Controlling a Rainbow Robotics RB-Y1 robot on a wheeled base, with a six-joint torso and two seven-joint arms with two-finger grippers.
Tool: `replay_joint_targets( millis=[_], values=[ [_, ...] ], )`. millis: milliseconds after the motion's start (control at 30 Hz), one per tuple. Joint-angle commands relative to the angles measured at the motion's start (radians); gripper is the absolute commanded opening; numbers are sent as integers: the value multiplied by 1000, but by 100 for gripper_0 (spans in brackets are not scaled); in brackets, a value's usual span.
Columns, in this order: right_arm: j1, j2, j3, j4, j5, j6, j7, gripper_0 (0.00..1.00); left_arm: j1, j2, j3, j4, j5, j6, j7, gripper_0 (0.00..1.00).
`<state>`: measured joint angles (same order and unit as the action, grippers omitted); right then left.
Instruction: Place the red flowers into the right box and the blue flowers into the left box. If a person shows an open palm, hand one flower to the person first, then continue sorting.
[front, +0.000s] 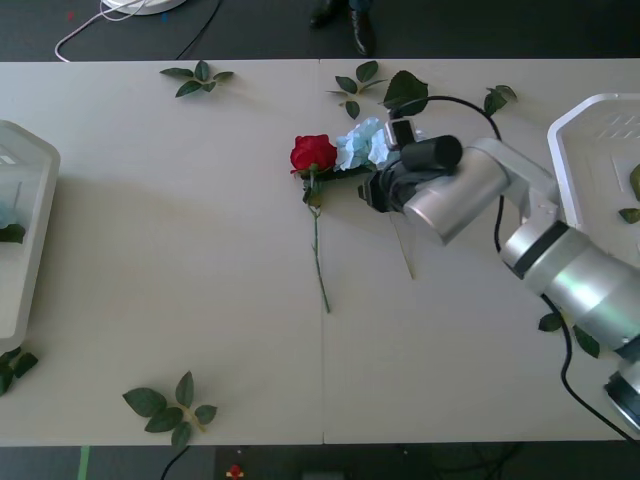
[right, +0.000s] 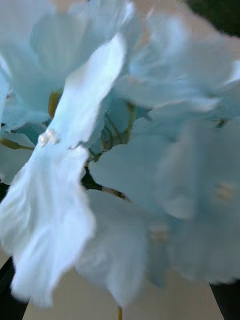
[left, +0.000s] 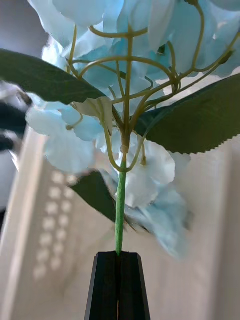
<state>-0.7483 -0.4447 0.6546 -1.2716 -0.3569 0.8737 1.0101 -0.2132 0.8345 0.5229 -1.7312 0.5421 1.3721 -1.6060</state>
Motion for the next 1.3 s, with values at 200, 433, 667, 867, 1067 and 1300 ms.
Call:
replay_joint_targets(
  millis=[200, 433, 667, 867, 1067, 1300],
  values=[
    [-72, 55, 33, 112, 42, -53, -18, 100, 43, 37, -24, 262, -25, -469, -244, 0],
    [-86, 73, 46, 184, 52, -107, -18, 100, 52, 8, -112, 452, -30, -734, -287, 0],
    [-86, 73, 56, 186, 49, -117, -28, 0, 66, -21, -173, 598, -33, -884, -287, 0],
    [-86, 73, 68, 186, 47, -130, -30, 0, 66, -23, -248, 685, -21, -1024, -275, 0],
    [-86, 73, 68, 186, 38, -133, -33, 0, 66, -23, -250, 673, -8, -1032, -269, 0],
    [-86, 55, 68, 175, 30, -171, -33, 0, 28, -17, -193, 559, -54, -820, -282, 100]
  ],
)
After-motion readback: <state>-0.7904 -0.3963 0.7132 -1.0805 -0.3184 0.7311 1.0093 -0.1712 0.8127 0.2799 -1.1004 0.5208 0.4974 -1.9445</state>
